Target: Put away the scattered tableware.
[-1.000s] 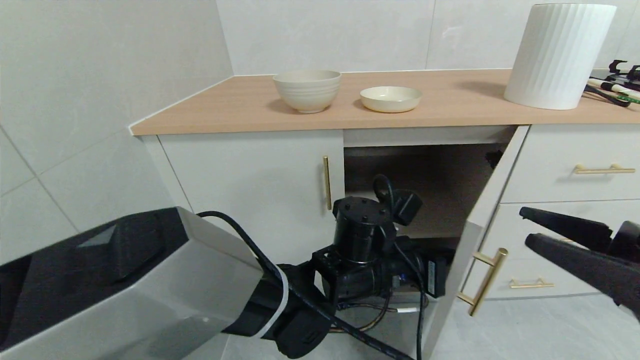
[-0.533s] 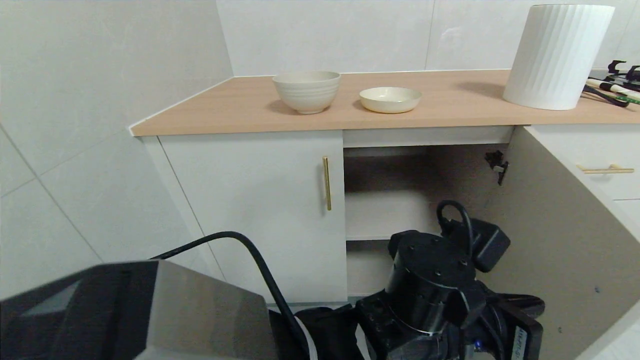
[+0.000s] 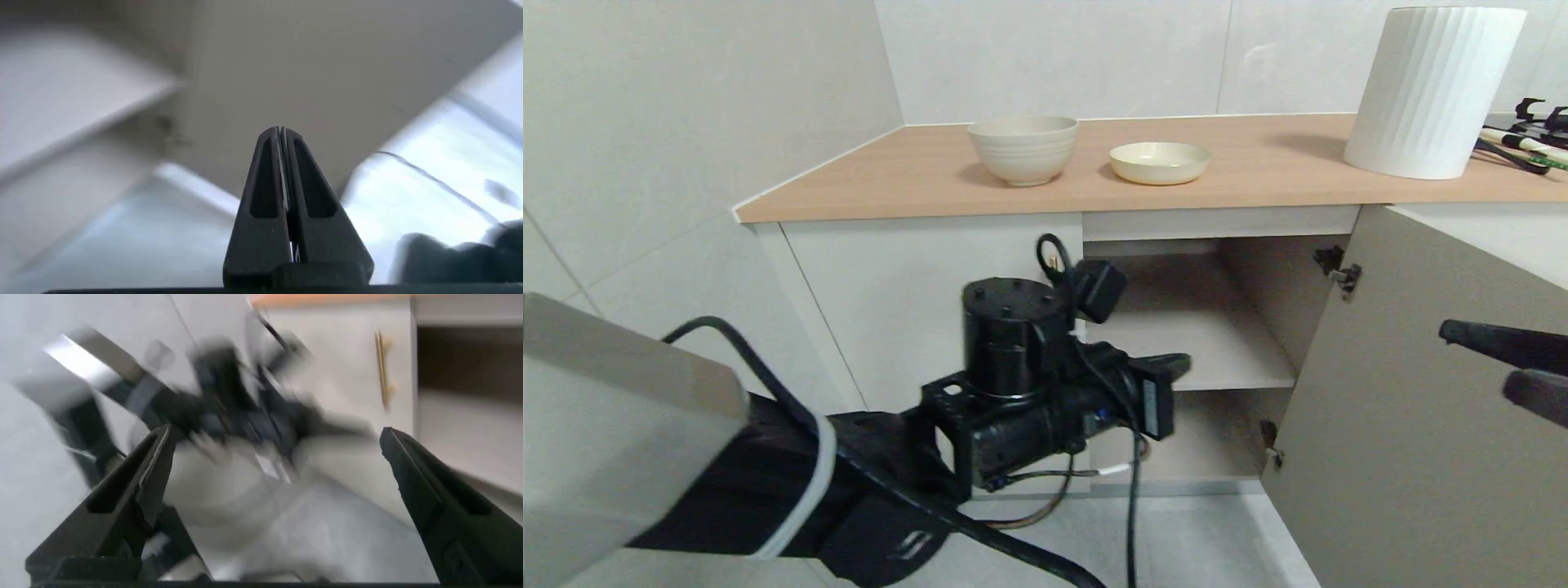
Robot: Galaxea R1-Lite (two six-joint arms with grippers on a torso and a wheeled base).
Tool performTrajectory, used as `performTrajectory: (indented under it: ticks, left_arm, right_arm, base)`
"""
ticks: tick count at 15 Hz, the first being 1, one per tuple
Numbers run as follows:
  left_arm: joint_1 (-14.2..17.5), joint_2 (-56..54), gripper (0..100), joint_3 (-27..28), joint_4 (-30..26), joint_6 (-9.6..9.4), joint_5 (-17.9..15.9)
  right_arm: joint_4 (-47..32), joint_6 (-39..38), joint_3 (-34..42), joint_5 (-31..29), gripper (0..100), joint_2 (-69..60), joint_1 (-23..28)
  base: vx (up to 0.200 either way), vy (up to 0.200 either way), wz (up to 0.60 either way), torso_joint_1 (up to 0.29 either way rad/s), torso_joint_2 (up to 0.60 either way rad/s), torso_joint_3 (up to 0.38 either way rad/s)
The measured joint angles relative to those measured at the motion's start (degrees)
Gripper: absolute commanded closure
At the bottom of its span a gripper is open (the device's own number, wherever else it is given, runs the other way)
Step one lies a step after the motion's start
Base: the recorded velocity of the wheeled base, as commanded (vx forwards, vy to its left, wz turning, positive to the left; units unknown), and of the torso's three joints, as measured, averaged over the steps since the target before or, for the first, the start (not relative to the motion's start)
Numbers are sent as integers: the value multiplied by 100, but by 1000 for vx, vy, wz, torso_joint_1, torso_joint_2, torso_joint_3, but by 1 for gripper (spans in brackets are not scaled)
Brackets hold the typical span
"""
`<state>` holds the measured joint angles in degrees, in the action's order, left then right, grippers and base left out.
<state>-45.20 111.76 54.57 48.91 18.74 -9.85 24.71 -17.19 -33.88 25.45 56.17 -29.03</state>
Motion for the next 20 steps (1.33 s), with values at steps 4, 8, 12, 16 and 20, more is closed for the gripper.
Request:
performTrajectory:
  ticks: [4, 8, 12, 16, 20]
  left_arm:
    - [974, -1176, 100, -741, -895, -267, 6]
    - [1927, -2660, 100, -1097, -2616, -489, 4]
    - [2625, -3395, 0, -1130, -2894, -590, -2]
    - [2767, -3577, 0, -1122, -2778, -533, -5]
    - [2782, -3732, 0, -1207, -2690, -613, 24]
  right_arm:
    - [-88, 474, -558, -99, 0, 1124, 76]
    - [-110, 1006, -1301, -1457, 0, 2394, 63]
    - [-501, 1037, -1603, -2059, 0, 2742, -38]
    - [-563, 1035, -1653, -2152, 0, 2591, -46]
    - [-564, 1035, -1664, -2303, 0, 2477, -51]
  base:
    - [0, 0, 0, 0, 0, 0]
    - [0, 0, 0, 0, 0, 0]
    - [0, 0, 0, 0, 0, 0]
    - [0, 0, 0, 0, 0, 0]
    - [0, 0, 0, 0, 0, 0]
